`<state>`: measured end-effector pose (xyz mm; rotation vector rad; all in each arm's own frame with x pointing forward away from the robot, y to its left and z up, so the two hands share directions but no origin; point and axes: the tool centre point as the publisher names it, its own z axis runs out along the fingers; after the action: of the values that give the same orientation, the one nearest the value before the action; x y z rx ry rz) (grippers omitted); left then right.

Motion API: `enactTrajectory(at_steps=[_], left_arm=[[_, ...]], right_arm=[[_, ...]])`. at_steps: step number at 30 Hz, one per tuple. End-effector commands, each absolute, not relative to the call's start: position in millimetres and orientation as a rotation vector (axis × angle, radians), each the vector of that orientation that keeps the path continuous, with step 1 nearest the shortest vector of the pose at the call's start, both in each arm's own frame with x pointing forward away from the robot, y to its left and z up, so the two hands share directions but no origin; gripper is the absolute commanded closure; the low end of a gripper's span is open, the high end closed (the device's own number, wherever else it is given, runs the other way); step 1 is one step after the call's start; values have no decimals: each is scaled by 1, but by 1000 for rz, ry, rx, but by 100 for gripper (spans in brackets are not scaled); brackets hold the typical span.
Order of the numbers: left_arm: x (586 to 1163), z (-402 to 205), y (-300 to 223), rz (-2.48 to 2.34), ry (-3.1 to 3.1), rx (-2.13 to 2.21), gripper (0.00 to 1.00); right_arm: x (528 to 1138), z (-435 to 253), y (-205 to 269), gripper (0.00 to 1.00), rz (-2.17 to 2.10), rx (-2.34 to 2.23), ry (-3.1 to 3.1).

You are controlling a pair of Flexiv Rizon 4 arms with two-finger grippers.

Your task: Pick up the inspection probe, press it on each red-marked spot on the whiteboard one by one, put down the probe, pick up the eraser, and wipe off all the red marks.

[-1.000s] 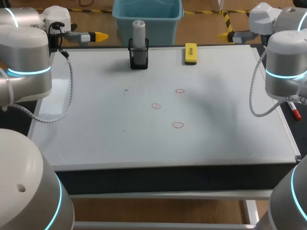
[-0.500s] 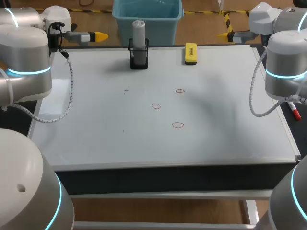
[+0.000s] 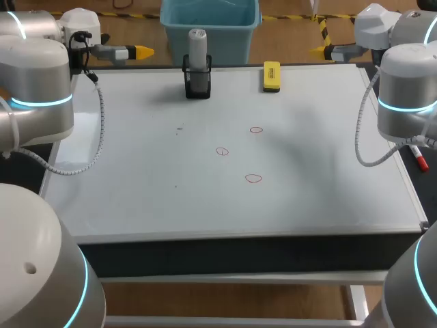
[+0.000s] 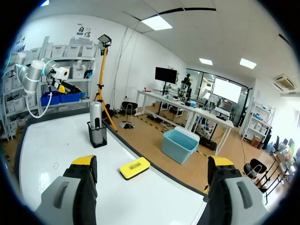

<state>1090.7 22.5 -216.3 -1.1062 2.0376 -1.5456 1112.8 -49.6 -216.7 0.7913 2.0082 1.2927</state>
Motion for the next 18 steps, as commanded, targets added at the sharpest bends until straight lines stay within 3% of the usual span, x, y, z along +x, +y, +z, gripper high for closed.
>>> enactTrajectory(at_steps=[1,18], left_arm=[[1091,-217,23,-1547,2036,-1106,0],[1112,-222,-6,-1798,2164,-748,0]], right_arm=[[1113,-217,-50,0,1293,791,2009],[1113,-217,-50,0,1293,791,2009]])
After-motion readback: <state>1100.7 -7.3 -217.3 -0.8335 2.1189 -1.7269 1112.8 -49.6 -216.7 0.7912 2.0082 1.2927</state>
